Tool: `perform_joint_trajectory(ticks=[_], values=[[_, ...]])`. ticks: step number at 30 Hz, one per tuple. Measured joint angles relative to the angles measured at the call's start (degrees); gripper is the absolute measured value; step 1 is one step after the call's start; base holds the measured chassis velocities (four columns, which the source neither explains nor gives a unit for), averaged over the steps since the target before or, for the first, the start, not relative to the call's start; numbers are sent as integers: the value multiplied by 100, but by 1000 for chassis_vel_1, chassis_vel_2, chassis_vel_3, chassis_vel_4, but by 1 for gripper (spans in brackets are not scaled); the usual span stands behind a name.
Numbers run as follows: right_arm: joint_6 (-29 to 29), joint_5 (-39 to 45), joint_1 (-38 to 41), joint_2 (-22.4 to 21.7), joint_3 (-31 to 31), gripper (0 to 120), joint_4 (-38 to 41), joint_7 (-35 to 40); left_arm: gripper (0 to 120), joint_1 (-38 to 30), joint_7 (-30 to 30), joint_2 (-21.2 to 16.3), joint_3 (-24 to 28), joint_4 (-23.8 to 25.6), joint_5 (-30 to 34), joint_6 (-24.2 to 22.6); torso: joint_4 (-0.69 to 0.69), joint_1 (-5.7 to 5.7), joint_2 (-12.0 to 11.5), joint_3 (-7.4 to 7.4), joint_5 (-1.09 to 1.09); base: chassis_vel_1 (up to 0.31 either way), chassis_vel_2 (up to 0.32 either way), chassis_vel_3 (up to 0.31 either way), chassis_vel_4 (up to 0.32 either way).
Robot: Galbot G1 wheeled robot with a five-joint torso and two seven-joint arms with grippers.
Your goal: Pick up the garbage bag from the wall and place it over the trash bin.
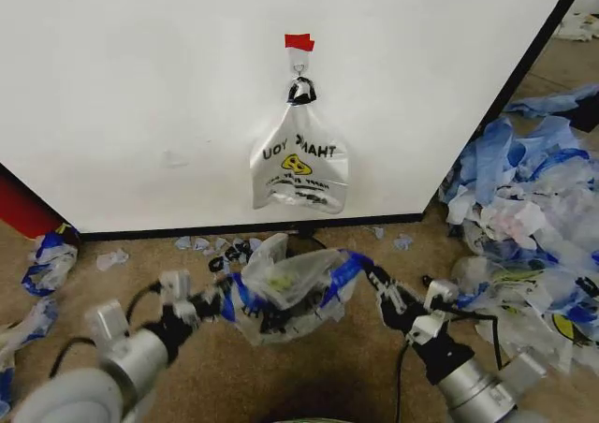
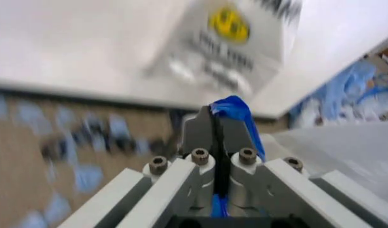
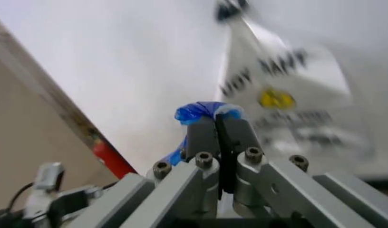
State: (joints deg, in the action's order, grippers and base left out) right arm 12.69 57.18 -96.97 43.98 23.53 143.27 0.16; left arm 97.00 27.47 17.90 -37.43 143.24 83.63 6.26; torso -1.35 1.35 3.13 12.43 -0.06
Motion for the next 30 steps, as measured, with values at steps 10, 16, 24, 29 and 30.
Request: perform_joint_trajectory(ticks=[10,16,24,29,30], values=[[140,334,-33,-126,401,0,-2,-872,0,85,28,-49,-603,1,-782,174,0,0,0,0,-1,0,0,0,0],[73,505,57,-206,384,0,-3,-764,0,91,-15,-277,-972,1,-920,297,-1,0,0,0,2,0,0,0,0],[-80,964,16,-513,474,0,-3,14,0,154,-151,-264,-787,0,-1079,204,0,0,0,0,-1,0,0,0,0],[-134,1167,32,-807,539,0,-3,239,0,119,-198,-497,-760,0,-1073,186,0,0,0,0,2,0,0,0,0],[-154,1181,-9,-904,538,0,-3,271,0,144,-198,-542,-766,1,-1067,153,-1,0,0,0,2,0,0,0,0]])
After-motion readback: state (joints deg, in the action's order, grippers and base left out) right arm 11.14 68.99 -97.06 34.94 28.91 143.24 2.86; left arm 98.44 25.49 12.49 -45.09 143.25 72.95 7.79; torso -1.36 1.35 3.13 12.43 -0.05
